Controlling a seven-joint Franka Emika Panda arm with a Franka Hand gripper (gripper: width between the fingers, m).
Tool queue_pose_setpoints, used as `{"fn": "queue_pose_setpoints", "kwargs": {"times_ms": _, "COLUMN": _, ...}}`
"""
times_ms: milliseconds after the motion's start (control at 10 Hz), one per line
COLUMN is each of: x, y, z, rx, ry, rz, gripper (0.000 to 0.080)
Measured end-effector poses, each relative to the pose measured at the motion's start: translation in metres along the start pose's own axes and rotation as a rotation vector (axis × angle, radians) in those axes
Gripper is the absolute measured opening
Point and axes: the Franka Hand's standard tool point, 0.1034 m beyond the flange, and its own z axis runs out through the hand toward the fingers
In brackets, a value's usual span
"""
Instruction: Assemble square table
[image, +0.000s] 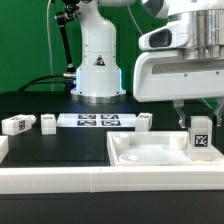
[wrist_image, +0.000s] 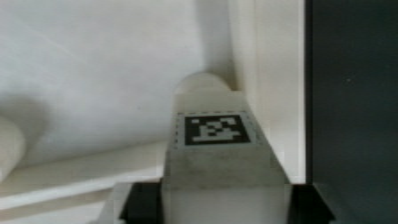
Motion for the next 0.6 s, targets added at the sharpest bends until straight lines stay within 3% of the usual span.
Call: {"fn": "queue_pose_setpoints", "kwargs": {"times_ms": 600, "x": -0.0024, "y": 0.0001, "z": 0.0005, "rx": -0.002, "ry": -0.013, "rz": 0.538, "gripper": 0.0291}}
